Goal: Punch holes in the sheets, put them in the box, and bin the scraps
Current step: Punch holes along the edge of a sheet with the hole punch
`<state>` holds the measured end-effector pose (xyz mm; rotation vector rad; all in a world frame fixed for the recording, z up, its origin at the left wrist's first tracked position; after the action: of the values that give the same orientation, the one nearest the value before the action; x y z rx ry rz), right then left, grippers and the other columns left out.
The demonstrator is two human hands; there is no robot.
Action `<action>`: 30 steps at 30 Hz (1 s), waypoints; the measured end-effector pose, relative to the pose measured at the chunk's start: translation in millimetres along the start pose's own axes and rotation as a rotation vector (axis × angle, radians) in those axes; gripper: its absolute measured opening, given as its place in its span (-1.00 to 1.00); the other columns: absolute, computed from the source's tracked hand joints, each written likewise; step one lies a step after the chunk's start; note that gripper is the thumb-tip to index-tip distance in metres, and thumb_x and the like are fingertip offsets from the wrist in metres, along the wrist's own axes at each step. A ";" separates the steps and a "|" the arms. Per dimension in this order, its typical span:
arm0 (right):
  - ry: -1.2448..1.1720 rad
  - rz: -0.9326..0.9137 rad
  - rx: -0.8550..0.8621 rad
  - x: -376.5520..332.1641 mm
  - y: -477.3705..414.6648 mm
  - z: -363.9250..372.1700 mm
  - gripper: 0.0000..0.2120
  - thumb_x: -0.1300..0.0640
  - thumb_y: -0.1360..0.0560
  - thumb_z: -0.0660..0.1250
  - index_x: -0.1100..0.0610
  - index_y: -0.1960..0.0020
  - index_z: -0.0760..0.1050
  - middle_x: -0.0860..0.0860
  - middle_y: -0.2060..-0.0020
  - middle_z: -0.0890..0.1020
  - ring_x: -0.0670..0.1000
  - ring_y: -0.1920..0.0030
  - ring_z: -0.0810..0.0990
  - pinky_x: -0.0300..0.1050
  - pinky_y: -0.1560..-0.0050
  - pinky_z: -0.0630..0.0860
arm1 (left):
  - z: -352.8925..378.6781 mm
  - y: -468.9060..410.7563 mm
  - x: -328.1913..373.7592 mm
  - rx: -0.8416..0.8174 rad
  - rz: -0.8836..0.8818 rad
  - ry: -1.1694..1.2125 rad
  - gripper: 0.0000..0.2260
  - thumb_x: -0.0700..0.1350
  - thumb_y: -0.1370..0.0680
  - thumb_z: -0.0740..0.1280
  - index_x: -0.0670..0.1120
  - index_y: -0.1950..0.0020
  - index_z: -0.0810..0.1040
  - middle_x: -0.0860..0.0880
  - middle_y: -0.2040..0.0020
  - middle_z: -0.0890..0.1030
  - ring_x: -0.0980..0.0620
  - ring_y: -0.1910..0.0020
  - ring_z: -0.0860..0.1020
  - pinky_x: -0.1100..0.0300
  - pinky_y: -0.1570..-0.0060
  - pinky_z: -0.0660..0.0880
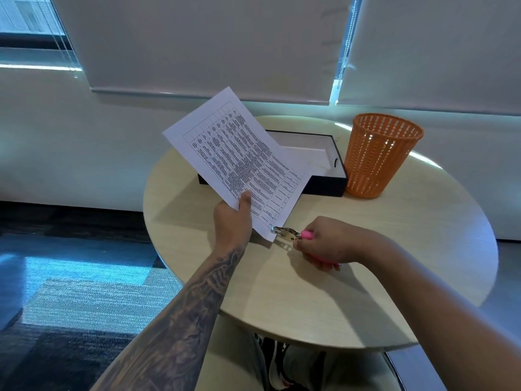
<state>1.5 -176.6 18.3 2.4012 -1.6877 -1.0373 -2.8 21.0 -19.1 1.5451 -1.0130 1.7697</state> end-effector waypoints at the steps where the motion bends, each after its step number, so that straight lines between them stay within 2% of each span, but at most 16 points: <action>1: 0.017 0.002 -0.001 -0.2 -0.8 0.1 -0.53 -0.02 -0.60 0.22 0.39 0.19 0.56 0.27 0.35 0.68 0.09 0.49 0.53 -0.27 0.52 0.44 | -0.1 -0.2 0.1 -0.002 -0.007 -0.002 -0.88 -0.06 -0.62 0.35 -0.10 -0.01 0.59 0.11 0.23 0.62 0.29 0.34 0.56 0.46 0.43 0.43; 3: 0.053 0.008 -0.002 -1.2 -2.0 -0.5 -0.53 -0.02 -0.60 0.21 0.37 0.21 0.56 0.22 0.42 0.66 0.09 0.52 0.52 -0.26 0.51 0.45 | 0.3 -0.7 -0.1 -0.013 -0.010 -0.009 -0.89 -0.05 -0.62 0.35 -0.08 -0.01 0.59 0.11 0.20 0.63 0.26 0.28 0.59 0.44 0.41 0.46; 8: 0.108 0.021 -0.021 -6.0 -1.9 -1.6 -0.60 0.00 -0.59 0.18 0.20 0.27 0.57 0.11 0.48 0.61 0.10 0.52 0.51 -0.24 0.46 0.45 | 1.4 -1.3 -1.3 -0.018 -0.023 -0.042 -0.84 -0.05 -0.62 0.34 -0.13 -0.03 0.60 0.09 0.21 0.63 0.17 0.27 0.61 0.41 0.43 0.47; 15: 0.181 0.028 -0.022 -9.9 -4.1 -2.3 -0.58 0.00 -0.60 0.15 0.20 0.29 0.57 0.09 0.51 0.59 0.07 0.58 0.51 -0.27 0.44 0.45 | 4.3 0.1 -0.3 -0.022 -0.040 -0.069 -0.88 -0.06 -0.63 0.33 -0.11 -0.01 0.58 0.09 0.21 0.61 0.24 0.28 0.57 0.46 0.47 0.42; 22: 0.213 0.030 -0.046 -12.3 -3.2 -4.4 -0.56 0.00 -0.60 0.14 0.20 0.28 0.60 0.08 0.49 0.61 0.03 0.56 0.51 -0.31 0.46 0.42 | 4.0 -1.9 -2.4 -0.030 -0.059 -0.103 -0.81 -0.03 -0.63 0.33 -0.15 -0.04 0.60 0.07 0.21 0.63 0.18 0.27 0.60 0.41 0.47 0.46; 27: 0.204 0.050 -0.056 -12.2 -4.2 -4.8 -0.52 0.00 -0.61 0.16 0.36 0.18 0.62 0.10 0.47 0.61 0.04 0.56 0.51 -0.30 0.50 0.43 | 4.1 -1.7 -2.4 -0.035 -0.052 -0.115 -0.82 -0.03 -0.63 0.32 -0.13 -0.05 0.60 0.06 0.18 0.64 0.19 0.25 0.60 0.43 0.47 0.45; 30: 0.213 0.048 -0.039 -11.9 -3.9 -4.5 -0.59 0.02 -0.59 0.17 0.27 0.23 0.60 0.09 0.47 0.60 0.04 0.58 0.49 -0.30 0.53 0.41 | 4.4 -1.4 -2.4 -0.036 -0.050 -0.117 -0.81 -0.03 -0.63 0.32 -0.14 -0.07 0.60 0.05 0.17 0.64 0.17 0.23 0.61 0.43 0.46 0.46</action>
<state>4.8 -166.4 26.2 2.3391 -1.6281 -0.7687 1.1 18.3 -21.0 1.6536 -1.0468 1.6345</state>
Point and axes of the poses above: each hand's wrist, its own y-axis away from the middle knuckle, its own z-axis out of the palm, x = y × z, the point moved 2 cm from there along -y, towards the middle knuckle
